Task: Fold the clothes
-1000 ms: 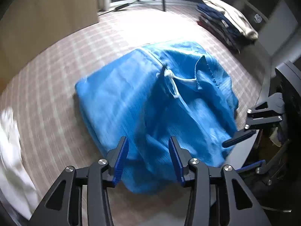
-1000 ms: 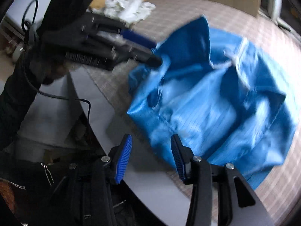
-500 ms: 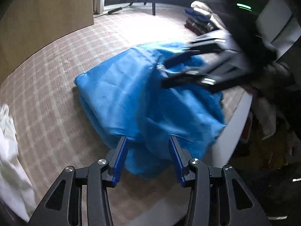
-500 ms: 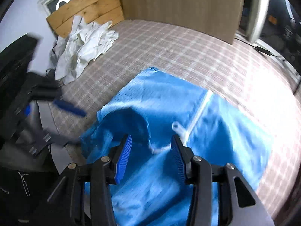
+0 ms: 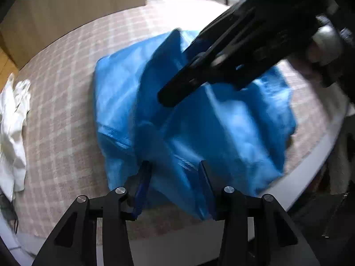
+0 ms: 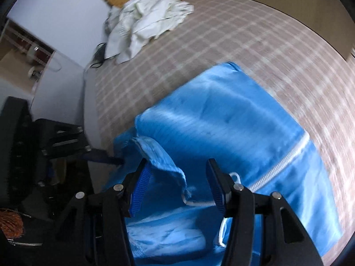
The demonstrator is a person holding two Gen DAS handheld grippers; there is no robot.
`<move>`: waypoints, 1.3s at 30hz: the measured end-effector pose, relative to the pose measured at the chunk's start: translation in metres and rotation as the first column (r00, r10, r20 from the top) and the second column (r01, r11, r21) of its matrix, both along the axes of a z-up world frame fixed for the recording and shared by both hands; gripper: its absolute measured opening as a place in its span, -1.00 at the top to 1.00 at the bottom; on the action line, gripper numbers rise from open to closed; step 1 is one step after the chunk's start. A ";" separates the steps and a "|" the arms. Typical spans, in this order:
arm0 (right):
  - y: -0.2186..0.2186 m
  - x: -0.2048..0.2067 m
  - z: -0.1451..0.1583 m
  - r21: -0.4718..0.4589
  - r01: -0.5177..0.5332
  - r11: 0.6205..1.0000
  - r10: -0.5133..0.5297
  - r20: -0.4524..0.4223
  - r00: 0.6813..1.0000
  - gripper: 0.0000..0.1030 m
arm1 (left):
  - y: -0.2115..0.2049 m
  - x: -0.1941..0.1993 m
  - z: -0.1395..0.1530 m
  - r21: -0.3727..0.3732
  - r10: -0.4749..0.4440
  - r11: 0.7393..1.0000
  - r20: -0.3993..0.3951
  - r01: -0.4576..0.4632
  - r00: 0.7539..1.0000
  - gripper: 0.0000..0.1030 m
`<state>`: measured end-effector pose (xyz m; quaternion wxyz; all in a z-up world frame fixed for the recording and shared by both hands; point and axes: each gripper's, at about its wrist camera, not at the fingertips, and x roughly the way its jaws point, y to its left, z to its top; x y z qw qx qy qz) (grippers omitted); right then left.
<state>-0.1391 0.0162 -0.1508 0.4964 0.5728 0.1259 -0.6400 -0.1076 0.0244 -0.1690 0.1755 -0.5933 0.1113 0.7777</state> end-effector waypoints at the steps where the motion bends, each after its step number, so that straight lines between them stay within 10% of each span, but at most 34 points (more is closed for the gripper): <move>1: -0.003 0.001 0.000 0.002 -0.019 1.000 0.019 -0.008 1.000 0.02 | -0.001 -0.002 -0.003 -0.017 0.016 1.000 0.000 -0.016 1.000 0.34; 5: -0.013 0.003 -0.004 0.031 -0.076 0.997 0.078 -0.056 0.995 0.80 | -0.013 -0.006 -0.006 0.008 0.076 0.997 0.010 -0.076 0.997 0.80; 20: -0.002 -0.023 0.008 -0.029 -0.241 0.970 0.243 0.173 0.955 0.93 | -0.034 0.019 0.029 0.150 0.044 0.988 -0.022 -0.040 0.999 0.99; 23: -0.008 -0.026 0.010 0.006 -0.229 0.974 0.226 0.115 0.967 0.83 | -0.027 0.016 0.027 0.130 0.018 0.991 -0.028 -0.015 0.999 0.99; 27: -0.024 -0.030 0.005 -0.011 -0.203 0.979 0.203 0.093 0.975 0.14 | -0.018 0.013 0.024 0.127 -0.012 0.992 -0.019 0.015 1.000 0.99; 29: -0.027 -0.035 -0.002 -0.037 -0.191 0.981 0.194 0.146 0.970 0.15 | -0.016 0.015 0.024 0.102 -0.026 0.994 -0.027 0.029 0.999 0.99; 31: -0.027 -0.043 -0.009 -0.098 -0.153 0.983 0.174 0.255 0.951 0.96 | -0.016 0.017 0.019 0.084 -0.047 0.995 -0.028 0.049 0.999 0.99; 39: -0.012 -0.058 -0.026 0.113 -0.018 0.993 0.002 0.140 0.990 0.84 | -0.017 0.027 0.018 0.071 -0.087 0.994 -0.021 0.088 0.996 0.99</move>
